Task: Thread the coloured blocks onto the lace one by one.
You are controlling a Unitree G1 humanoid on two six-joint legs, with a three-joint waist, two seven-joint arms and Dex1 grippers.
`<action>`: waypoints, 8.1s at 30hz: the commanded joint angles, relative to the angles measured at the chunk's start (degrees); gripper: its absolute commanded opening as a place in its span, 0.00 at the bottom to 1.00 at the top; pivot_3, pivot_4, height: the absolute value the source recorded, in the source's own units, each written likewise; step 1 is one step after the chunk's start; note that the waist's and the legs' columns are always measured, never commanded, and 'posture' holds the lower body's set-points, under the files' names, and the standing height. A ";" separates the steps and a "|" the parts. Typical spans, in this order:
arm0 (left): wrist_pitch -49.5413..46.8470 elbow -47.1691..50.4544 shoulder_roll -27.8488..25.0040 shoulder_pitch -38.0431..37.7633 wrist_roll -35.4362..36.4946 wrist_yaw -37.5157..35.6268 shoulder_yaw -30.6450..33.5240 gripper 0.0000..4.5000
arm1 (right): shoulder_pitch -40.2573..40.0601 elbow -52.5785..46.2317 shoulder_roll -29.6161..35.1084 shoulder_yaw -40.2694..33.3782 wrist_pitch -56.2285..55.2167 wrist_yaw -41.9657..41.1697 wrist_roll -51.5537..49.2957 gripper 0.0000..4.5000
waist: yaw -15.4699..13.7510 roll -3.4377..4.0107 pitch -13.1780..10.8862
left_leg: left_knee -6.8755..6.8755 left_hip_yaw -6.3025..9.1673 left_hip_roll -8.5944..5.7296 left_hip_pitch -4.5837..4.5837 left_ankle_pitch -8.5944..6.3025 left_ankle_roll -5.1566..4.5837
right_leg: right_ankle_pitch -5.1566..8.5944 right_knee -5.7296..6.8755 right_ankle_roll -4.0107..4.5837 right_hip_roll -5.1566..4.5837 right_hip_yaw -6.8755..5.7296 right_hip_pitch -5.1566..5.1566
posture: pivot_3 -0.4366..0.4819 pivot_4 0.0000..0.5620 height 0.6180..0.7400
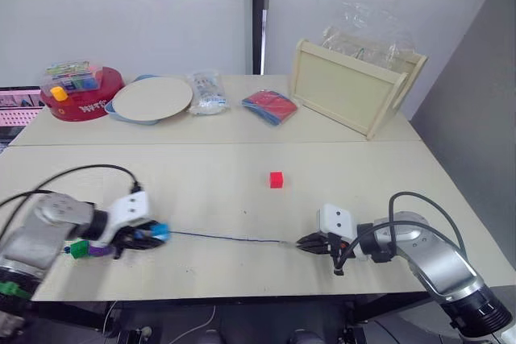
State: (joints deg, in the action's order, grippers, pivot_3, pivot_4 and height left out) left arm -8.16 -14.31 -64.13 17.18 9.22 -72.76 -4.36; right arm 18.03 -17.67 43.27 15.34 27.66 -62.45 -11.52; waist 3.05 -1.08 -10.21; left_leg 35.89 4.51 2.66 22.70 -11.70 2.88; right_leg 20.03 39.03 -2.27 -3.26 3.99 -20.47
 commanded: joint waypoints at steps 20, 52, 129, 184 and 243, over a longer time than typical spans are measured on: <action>-17.17 25.54 23.68 9.03 7.83 6.37 -8.01 0.90 | 4.60 1.65 -4.14 3.84 -0.74 0.33 1.42 0.00 | -0.68 -0.09 -0.01 | 0.46 0.03 -0.04 0.89 0.02 0.03 | -0.01 0.23 0.00 -0.01 -0.01 -0.68 | 0.48 0.27 1.00; -10.07 15.65 35.66 8.98 3.50 7.04 -13.61 0.01 | 3.95 0.05 -3.84 4.38 0.93 0.82 1.11 0.00 | -0.92 -0.09 -0.01 | 0.71 0.06 -0.08 0.95 0.03 0.03 | -0.02 0.31 -0.01 -0.03 -0.02 -0.65 | 0.48 0.27 1.00; -10.15 18.60 23.65 -1.98 8.68 4.47 -3.73 0.00 | -5.31 9.65 -47.19 -4.12 -10.46 56.97 8.02 0.26 | -0.48 -0.08 0.01 | 0.19 0.03 -0.06 0.74 0.08 0.12 | -0.02 0.68 0.00 -0.06 0.04 -0.89 | 0.48 0.27 1.00; -9.42 20.44 24.80 -2.88 7.98 4.62 -5.47 0.00 | 17.38 31.03 -10.07 7.09 -25.31 -17.43 1.92 0.26 | -0.65 -0.09 0.00 | 0.50 0.03 -0.04 0.78 0.06 0.09 | -0.02 0.32 0.01 -0.04 -0.02 -0.65 | 0.48 0.27 1.00; -7.57 14.91 35.04 7.12 3.20 3.32 -16.37 0.00 | 5.41 8.91 -11.71 5.67 -5.85 -2.01 1.96 0.26 | -0.78 -0.09 0.01 | 0.64 0.04 -0.07 0.76 0.06 0.08 | -0.02 0.38 0.01 -0.03 -0.01 -0.58 | 0.48 0.27 1.00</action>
State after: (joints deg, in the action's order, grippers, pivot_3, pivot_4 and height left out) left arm -17.13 0.13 -30.73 23.22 12.94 -69.47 -19.04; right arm 22.44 -7.00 32.34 20.09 21.65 -65.54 -9.99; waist 2.27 -1.17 -10.20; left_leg 36.53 4.55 2.60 23.45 -11.64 2.96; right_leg 20.01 39.41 -2.27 -3.28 3.98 -21.04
